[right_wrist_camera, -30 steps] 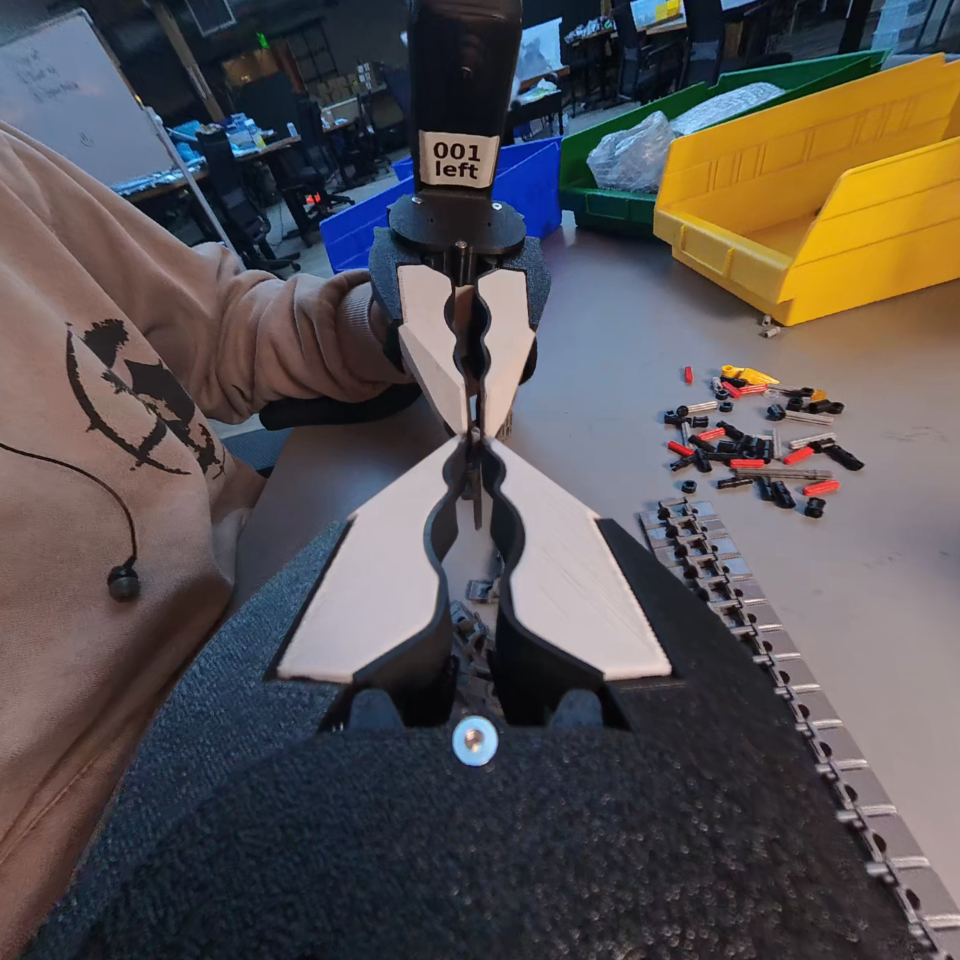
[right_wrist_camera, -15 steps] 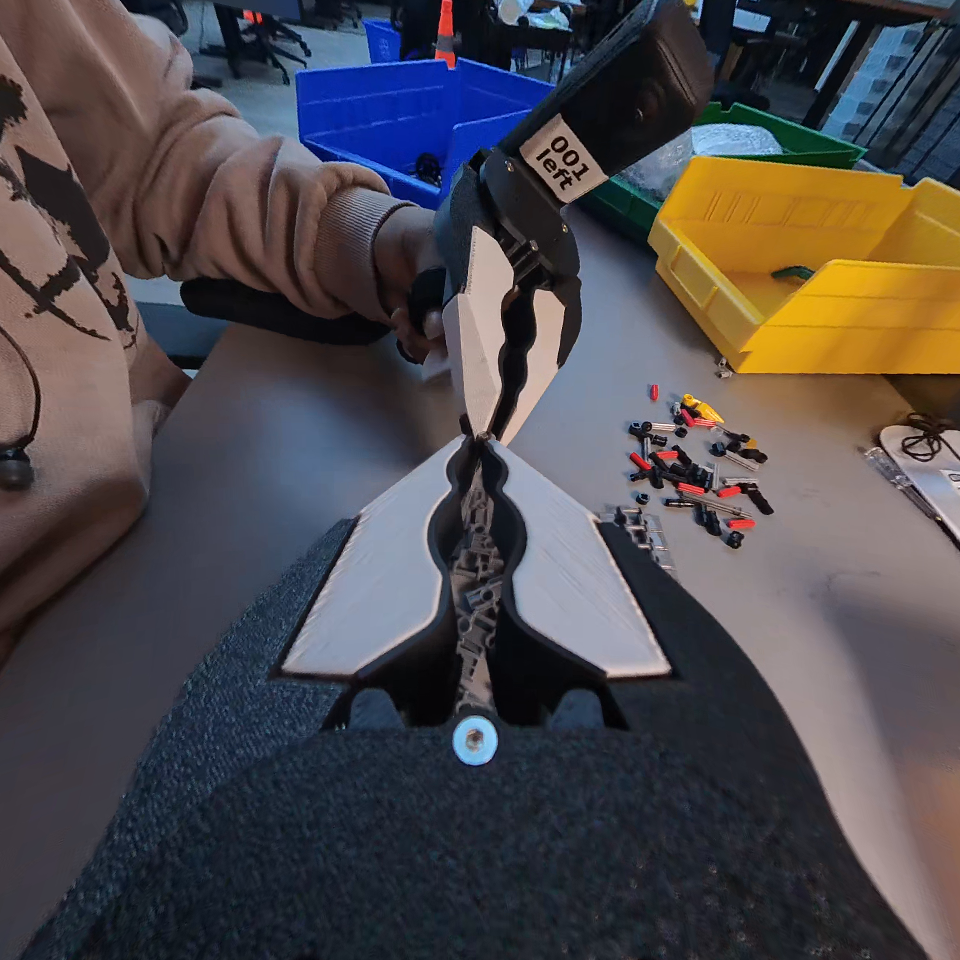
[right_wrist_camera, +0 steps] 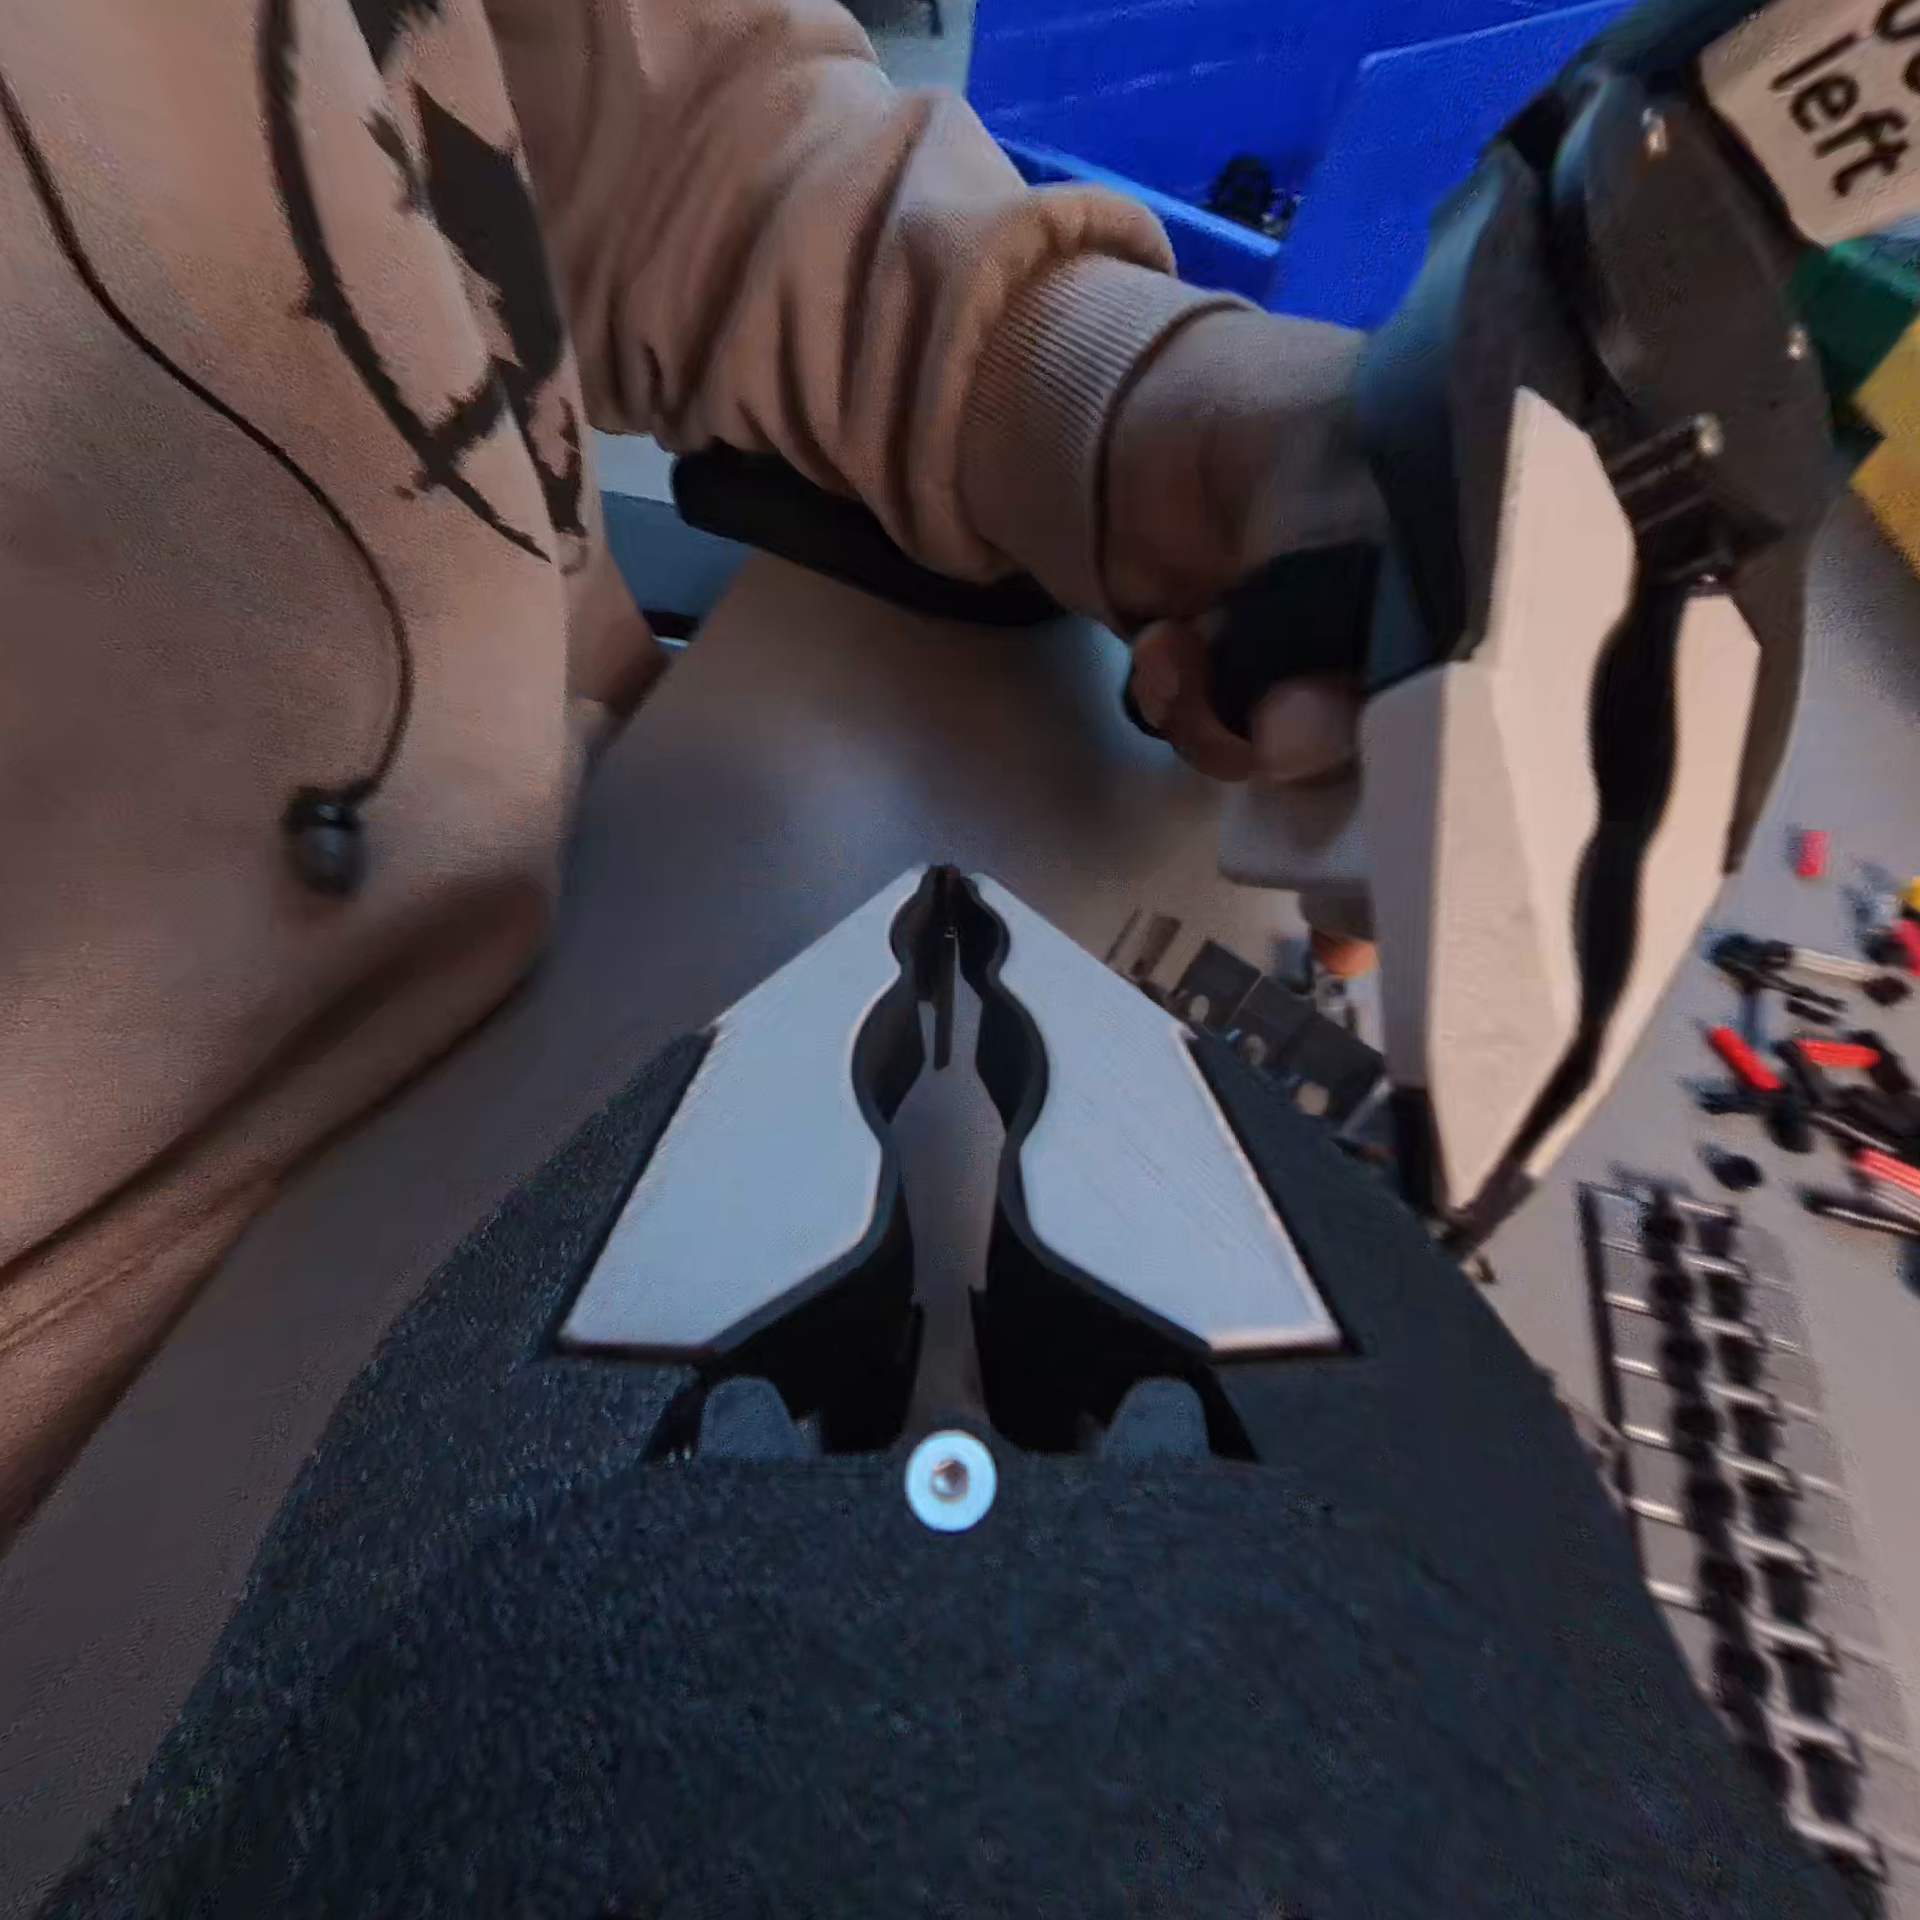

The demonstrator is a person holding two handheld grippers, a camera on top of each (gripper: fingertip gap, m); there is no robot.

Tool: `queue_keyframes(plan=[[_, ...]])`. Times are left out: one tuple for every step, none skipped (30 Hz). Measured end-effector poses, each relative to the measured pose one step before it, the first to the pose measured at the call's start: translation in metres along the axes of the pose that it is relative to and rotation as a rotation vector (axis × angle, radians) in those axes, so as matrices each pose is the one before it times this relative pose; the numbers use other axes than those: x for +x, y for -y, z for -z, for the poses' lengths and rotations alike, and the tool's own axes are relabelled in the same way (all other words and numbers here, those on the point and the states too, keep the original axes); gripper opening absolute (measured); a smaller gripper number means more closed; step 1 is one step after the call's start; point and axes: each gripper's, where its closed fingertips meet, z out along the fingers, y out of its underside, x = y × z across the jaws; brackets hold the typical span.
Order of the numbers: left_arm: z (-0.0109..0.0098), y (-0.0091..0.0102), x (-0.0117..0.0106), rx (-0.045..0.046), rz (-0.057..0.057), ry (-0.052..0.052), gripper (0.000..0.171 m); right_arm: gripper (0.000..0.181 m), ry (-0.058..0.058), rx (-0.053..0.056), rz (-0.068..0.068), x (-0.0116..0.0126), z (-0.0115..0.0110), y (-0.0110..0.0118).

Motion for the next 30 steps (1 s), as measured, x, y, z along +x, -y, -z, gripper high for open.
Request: queue_keyframes(plan=[[0.00227, 0.00299, 0.00056, 0.00296, -0.0273, 0.0148, 0.002, 0.000, -0.0540, 0.0267, -0.0104, 0.01387, 0.00985, 0.00458], [0.00666, 0.00016, -0.00337, 0.02157, 0.0181, 0.0025, 0.002, 0.000, -0.0403, 0.0644, -0.0356, 0.01376, 0.01950, 0.01410], [0.00828, -0.00240, -0.00790, 0.02615, 0.0412, 0.0113, 0.002, 0.000, -0.0005, 0.0445, -0.0137, 0.00283, 0.01430, 0.01264], [0.00814, -0.00142, -0.00857, 0.02352, 0.0505, 0.0117, 0.002, 0.000, 0.0495, 0.0484, -0.0192, -0.00831, 0.00726, 0.01072], [0.00631, 0.00217, -0.00376, 0.01971, 0.0362, -0.0109, 0.002, 0.000, 0.0326, 0.0410, -0.0183, -0.00631, 0.00325, 0.00573], [0.00406, 0.00391, -0.00230, 0.01363, 0.0074, -0.0026, 0.002, 0.000, -0.0195, -0.0103, -0.0197, 0.00407, 0.00190, -0.00420], [0.00164, 0.00249, -0.00193, 0.00183, -0.0067, 0.0055, 0.002, 0.001, -0.0439, -0.0516, -0.0107, 0.00963, 0.00199, -0.01151], [-0.00037, 0.00071, 0.00076, -0.00543, -0.0017, -0.0087, 0.002, 0.000, -0.0424, -0.0427, -0.0043, 0.00961, 0.00201, -0.01025], [-0.00152, -0.00057, 0.00250, -0.00557, 0.0036, -0.0156, 0.002, 0.001, -0.0448, -0.0152, -0.0085, 0.01007, 0.00213, -0.00595], [-0.00192, -0.00203, 0.00164, -0.00713, 0.0005, -0.0055, 0.002, 0.001, -0.0331, -0.0222, -0.0175, 0.00855, 0.00141, -0.00675], [-0.00183, -0.00325, 0.00094, -0.01148, -0.0015, 0.0002, 0.002, 0.002, -0.0137, -0.0508, -0.0147, 0.00555, 0.00000, -0.01094], [-0.00200, -0.00319, 0.00199, -0.01090, -0.0017, -0.0055, 0.002, 0.006, -0.0179, -0.0389, -0.0017, 0.00459, -0.00098, -0.00909], [-0.00193, -0.00237, 0.00347, -0.00840, -0.0050, -0.0130, 0.002, 0.009, -0.0086, -0.0157, -0.0008, 0.00222, -0.00170, -0.00518], [-0.00173, -0.00157, 0.00309, -0.00787, -0.0086, -0.0087, 0.002, 0.014, 0.0092, -0.0084, -0.0123, -0.00039, -0.00185, -0.00293], [-0.00145, -0.00123, 0.00182, -0.00937, -0.0105, -0.0011, 0.002, 0.021, 0.0096, 0.0069, -0.0223, -0.00027, -0.00126, 0.00041], [-0.00126, -0.00112, 0.00185, -0.00873, -0.0111, -0.0033, 0.002, 0.024, 0.0206, 0.0157, -0.0246, -0.00185, -0.00001, 0.00250], [-0.00125, -0.00088, 0.00223, -0.00489, -0.0096, -0.0078, 0.002, 0.028, 0.0080, 0.0219, -0.0211, -0.00032, 0.00062, 0.00408], [-0.00111, -0.00044, 0.00264, -0.00176, -0.0073, -0.0107, 0.002, 0.029, -0.0037, 0.0341, -0.0140, 0.00064, 0.00114, 0.00628], [-0.00121, -0.00017, 0.00234, -0.00020, -0.0060, -0.0096, 0.002, 0.029, 0.0070, 0.0312, -0.0159, -0.00126, 0.00024, 0.00576], [-0.00115, -0.00011, 0.00179, -0.00022, -0.0050, -0.0060, 0.002, 0.027, 0.0086, 0.0151, -0.0121, -0.00170, -0.00097, 0.00326], [-0.00092, 0.00000, 0.00131, -0.00022, -0.0043, -0.0041, 0.002, 0.023, 0.0000, -0.0029, 0.0036, -0.00099, -0.00169, -0.00007], [-0.00064, 0.00011, 0.00152, 0.00050, -0.0040, -0.0051, 0.002, 0.018, 0.0014, -0.0071, 0.0183, -0.00175, -0.00182, -0.00136], [-0.00035, -0.00016, 0.00126, -0.00060, -0.0026, -0.0045, 0.002, 0.012, 0.0038, 0.0072, 0.0117, -0.00211, -0.00121, 0.00060], [0.00008, 0.00004, 0.00153, 0.00044, -0.0026, -0.0071, 0.002, 0.008, 0.0086, 0.0094, -0.0024, -0.00188, -0.00069, 0.00114], [0.00028, 0.00051, 0.00202, 0.00340, -0.0043, -0.0092, 0.004, 0.007, 0.0040, 0.0028, -0.0036, -0.00016, 0.00031, 0.00045], [0.00020, 0.00091, 0.00307, 0.00470, -0.0101, -0.0140, 0.005, 0.006, 0.0128, 0.0124, -0.0013, -0.00128, 0.00188, 0.00217], [0.00039, 0.00191, 0.00448, 0.00772, -0.0137, -0.0209, 0.011, 0.006, 0.0169, 0.0290, -0.0094, -0.00162, 0.00289, 0.00498], [0.00055, 0.00279, 0.00483, 0.01160, -0.0175, -0.0201, 0.016, 0.006, 0.0190, 0.0318, -0.0229, -0.00121, 0.00289, 0.00512], [0.00070, 0.00268, 0.00339, 0.01180, -0.0216, -0.0098, 0.017, 0.005, 0.0208, 0.0325, -0.0238, -0.00136, 0.00267, 0.00483], [0.00059, 0.00214, 0.00206, 0.00971, -0.0231, -0.0007, 0.016, 0.005, 0.0174, 0.0301, -0.0187, -0.00154, 0.00191, 0.00406]])
